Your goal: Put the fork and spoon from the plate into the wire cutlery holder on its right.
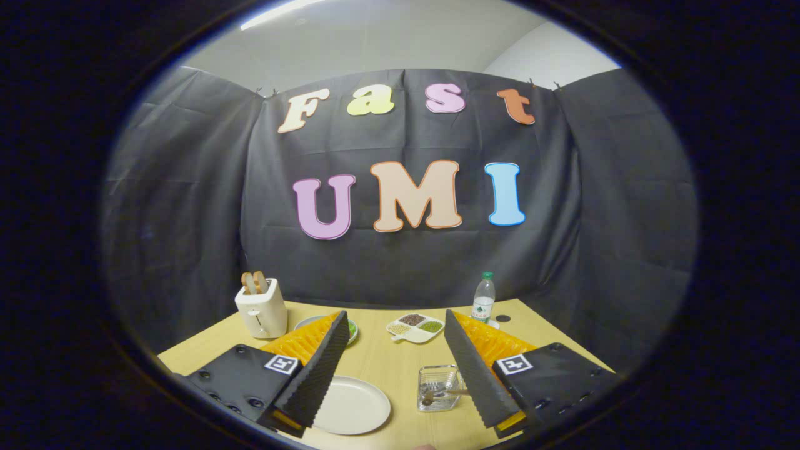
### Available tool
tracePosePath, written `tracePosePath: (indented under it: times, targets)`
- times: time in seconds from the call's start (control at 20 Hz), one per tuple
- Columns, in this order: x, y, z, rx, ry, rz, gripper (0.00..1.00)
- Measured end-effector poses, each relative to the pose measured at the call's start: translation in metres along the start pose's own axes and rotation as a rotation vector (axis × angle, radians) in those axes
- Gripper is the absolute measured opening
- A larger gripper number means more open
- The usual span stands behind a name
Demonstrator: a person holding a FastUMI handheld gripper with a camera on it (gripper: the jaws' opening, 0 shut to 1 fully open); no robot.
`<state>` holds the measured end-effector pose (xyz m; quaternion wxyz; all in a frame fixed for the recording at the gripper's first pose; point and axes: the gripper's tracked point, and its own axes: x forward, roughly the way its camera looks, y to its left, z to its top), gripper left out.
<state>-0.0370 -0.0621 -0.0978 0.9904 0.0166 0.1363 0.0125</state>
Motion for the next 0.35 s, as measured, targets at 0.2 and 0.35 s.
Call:
tracePosePath:
  times: [0.2,0.35]
  targets:
    - [0.0054,0.0004,0.0029,-0.005,-0.013,0.002,0.98]
    - [0.0074,0.0002,0.0065,0.001,-0.022,0.004,0.98]
